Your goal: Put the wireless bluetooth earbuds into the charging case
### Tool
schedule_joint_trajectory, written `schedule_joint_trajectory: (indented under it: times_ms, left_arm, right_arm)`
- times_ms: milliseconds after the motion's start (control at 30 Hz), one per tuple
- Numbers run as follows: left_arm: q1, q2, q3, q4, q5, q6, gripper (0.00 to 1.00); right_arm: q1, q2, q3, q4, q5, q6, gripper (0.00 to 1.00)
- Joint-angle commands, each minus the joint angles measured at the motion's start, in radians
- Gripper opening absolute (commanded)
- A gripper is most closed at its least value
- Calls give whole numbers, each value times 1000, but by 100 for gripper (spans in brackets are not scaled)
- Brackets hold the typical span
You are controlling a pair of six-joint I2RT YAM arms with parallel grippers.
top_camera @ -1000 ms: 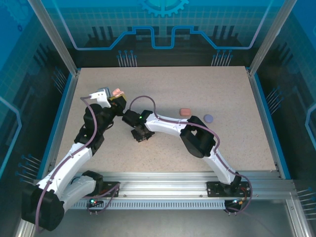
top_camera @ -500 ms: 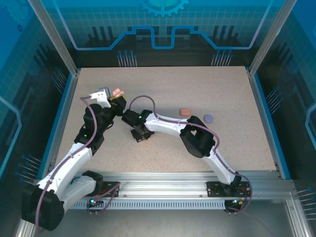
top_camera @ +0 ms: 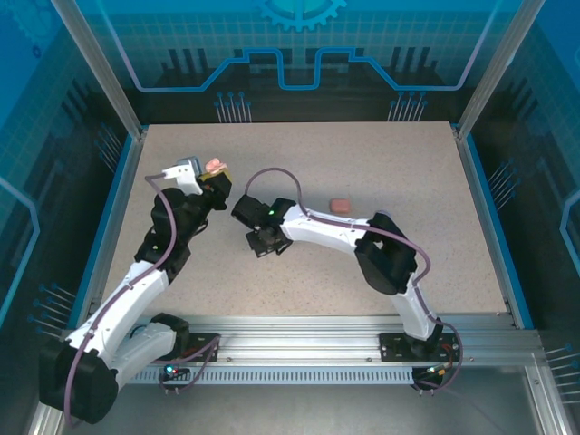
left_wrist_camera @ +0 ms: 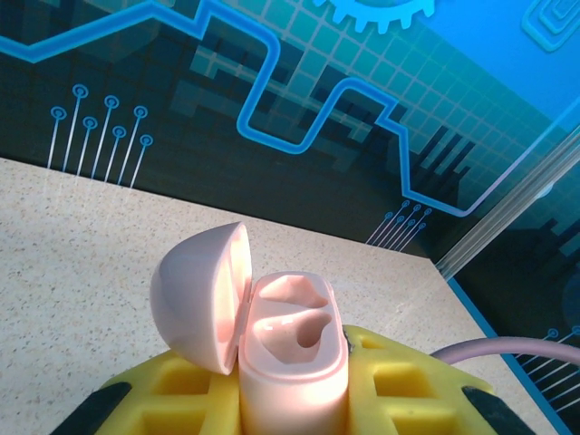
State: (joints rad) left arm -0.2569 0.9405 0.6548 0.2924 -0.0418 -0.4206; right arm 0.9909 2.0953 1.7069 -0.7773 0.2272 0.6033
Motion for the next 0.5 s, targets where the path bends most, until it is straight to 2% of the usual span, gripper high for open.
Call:
schedule_joint_trajectory:
  times_ms: [0, 300, 467]
  left_arm:
    - [10, 1, 50, 8, 35, -10, 0]
    - [5, 33, 31, 51, 107, -1, 0]
    - [-31, 53, -12, 111, 134, 22, 0]
  right_arm:
    - [-26, -82, -51, 27, 38, 16, 13]
    - [-132, -242, -236, 98, 84, 2, 12]
    - [-212, -346, -328, 131, 99, -24, 12]
